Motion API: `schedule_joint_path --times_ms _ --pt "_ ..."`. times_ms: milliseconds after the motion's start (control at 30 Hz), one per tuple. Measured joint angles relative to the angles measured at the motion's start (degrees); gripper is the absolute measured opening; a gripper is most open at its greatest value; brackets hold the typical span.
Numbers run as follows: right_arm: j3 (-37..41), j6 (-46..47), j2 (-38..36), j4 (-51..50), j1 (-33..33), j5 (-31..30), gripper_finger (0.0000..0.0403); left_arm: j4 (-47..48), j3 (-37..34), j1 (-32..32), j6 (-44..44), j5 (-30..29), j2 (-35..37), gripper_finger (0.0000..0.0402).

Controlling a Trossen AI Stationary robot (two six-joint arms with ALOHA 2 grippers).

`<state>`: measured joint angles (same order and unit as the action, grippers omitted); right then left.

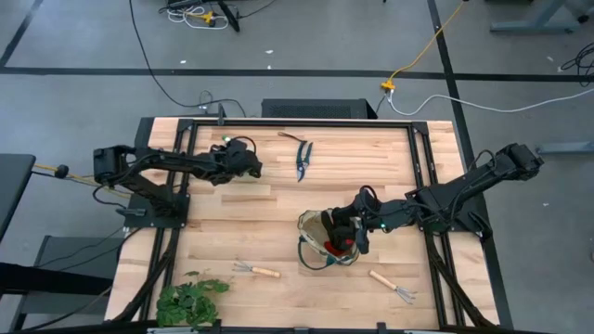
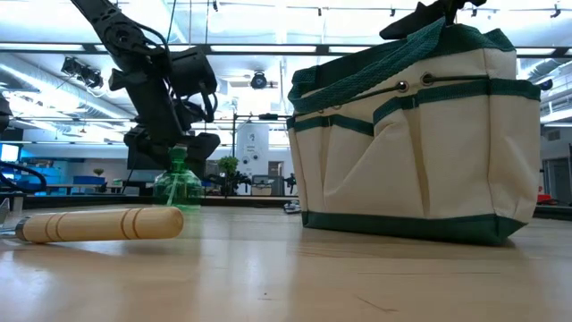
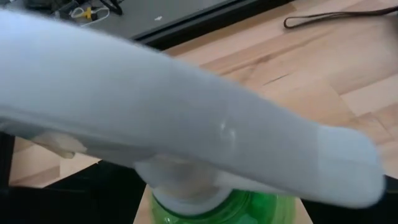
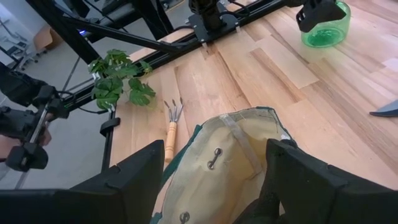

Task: Pick & Place Garden tools in Gardening bag
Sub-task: Put the green spray bottle into the green gardening bag

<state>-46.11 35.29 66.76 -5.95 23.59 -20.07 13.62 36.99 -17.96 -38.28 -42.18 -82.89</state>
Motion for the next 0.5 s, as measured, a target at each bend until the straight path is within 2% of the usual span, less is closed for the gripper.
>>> schedule_joint_path --times_ms 500 --pt "0.0 0.2 0.0 0.0 0.0 -0.5 0.0284 -0.1 0.0 0.0 0.6 -1.5 0.0 0.0362"
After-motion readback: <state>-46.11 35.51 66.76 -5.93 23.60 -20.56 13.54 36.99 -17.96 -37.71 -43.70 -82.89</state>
